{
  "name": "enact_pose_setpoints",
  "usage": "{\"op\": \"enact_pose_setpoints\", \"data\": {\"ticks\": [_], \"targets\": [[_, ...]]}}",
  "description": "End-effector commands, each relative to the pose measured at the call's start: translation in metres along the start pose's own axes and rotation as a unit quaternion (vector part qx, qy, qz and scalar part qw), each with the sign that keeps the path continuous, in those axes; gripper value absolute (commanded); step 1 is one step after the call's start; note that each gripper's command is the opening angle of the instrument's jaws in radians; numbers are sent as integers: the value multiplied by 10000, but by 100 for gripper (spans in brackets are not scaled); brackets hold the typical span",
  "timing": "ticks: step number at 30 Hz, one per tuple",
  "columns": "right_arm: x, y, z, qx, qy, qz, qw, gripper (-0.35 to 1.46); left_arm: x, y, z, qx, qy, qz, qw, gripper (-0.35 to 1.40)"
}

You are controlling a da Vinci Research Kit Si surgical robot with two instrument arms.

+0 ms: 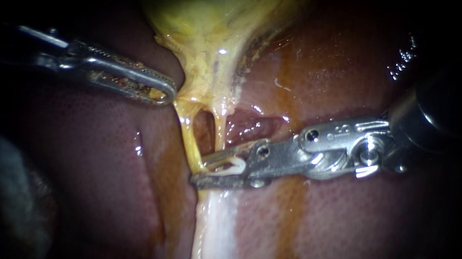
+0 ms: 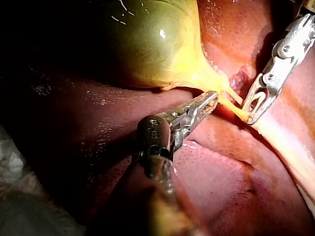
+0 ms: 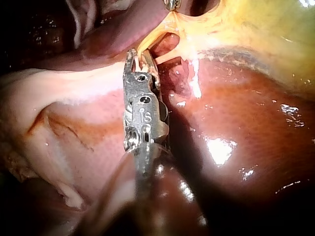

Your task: Clipping first clip left tube

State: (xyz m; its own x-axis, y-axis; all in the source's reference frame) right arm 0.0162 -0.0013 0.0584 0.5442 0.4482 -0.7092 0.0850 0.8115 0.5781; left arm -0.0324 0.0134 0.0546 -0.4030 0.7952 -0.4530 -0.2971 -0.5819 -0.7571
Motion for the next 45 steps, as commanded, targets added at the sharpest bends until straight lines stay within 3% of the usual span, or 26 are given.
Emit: {"op": "enact_pose_setpoints", "data": {"ticks": [1, 8, 14, 24, 32, 34, 38, 45], "targets": [[0, 0, 0, -1, 1, 0, 10000, -9, 0, 0, 0, -1, 1, 1, 10000, -35], [1, 0, 1, -1, 13, 60, 10000, 31, 0, 0, 0, 0, 1, 1, 10000, -35], [1, 1, 1, 31, 172, 90, 9998, 43, 0, 0, 0, -1, 0, 1, 10000, -35], [-4, 3, 6, 95, 456, 398, 9981, 48, 0, 0, 0, -1, 0, 1, 10000, -35], [-19, 10, 14, 308, 915, 1074, 9895, 50, 0, 1, -1, 0, 1, 1, 10000, -35], [-23, 11, 15, 423, 958, 1212, 9871, 50, 0, 1, -1, 1, 1, 0, 10000, -35], [-31, 12, 19, 586, 927, 1238, 9862, 49, -1, 1, -1, 2, 1, 0, 10000, -35], [-39, 15, 29, 734, 1051, 1276, 9835, 49, -1, 1, 0, 3, 2, 0, 10000, -35]]}}
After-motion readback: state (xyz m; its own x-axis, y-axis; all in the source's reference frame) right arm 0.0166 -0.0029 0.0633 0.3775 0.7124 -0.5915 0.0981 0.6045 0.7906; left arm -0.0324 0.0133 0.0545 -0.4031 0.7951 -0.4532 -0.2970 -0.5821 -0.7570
